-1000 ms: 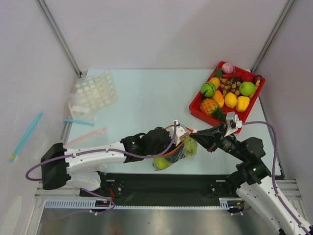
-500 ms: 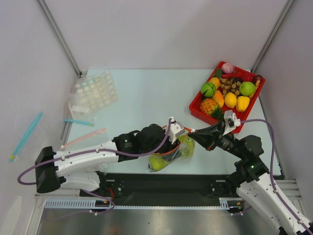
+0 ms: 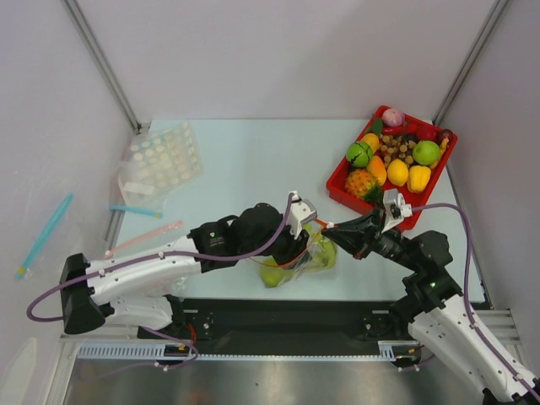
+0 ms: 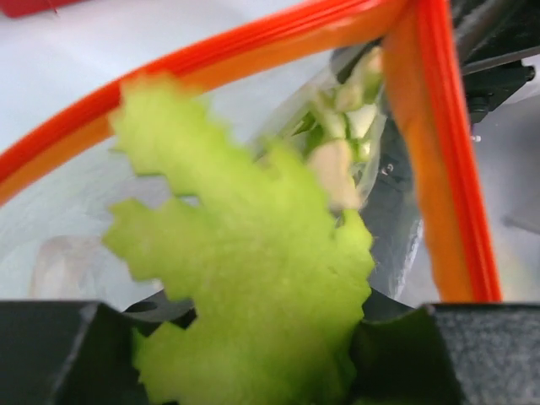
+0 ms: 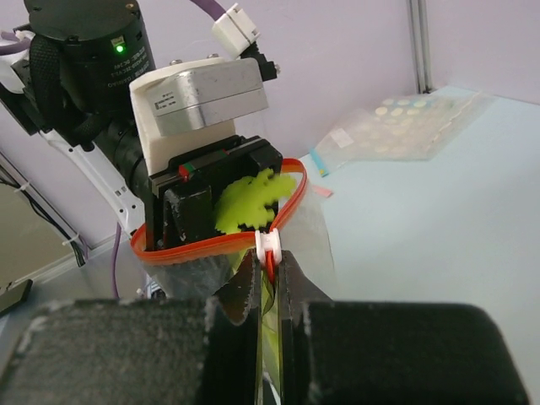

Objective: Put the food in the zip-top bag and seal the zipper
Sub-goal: Adjust the fake fruit in the zipper food storage bag.

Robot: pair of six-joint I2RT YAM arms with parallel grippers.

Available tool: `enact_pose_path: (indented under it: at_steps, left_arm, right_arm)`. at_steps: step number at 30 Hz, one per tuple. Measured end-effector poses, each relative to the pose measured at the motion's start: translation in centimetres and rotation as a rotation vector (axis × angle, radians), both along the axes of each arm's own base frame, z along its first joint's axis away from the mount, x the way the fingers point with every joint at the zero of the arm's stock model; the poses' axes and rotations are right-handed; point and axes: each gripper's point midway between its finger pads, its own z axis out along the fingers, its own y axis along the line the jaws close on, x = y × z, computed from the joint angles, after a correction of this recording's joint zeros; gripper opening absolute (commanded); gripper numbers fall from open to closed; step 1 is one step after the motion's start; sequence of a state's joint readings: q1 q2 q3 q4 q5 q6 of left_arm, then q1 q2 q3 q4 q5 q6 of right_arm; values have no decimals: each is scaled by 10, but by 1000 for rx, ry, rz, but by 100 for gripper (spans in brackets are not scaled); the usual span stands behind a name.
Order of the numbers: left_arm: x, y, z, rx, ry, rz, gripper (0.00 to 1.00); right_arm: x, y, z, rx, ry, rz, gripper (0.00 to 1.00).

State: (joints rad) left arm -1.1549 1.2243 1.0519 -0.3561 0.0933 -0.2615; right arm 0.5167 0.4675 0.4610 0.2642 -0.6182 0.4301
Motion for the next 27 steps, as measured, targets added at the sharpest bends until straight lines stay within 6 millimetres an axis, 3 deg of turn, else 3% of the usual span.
enact_pose_path:
  at_steps: [8,18,27]
  left_arm:
    - [-1,8,7,2,10,-1,56]
    - [-7,22,43,-41,-11,4,58]
    - [-7,37,75,-85,-49,33,52]
  right_arm:
    - [-1,3,-2,-9,-7,10,0]
    - [0,5,-5,-18,6,17,0]
    - [2,6,-5,-17,0,14,0]
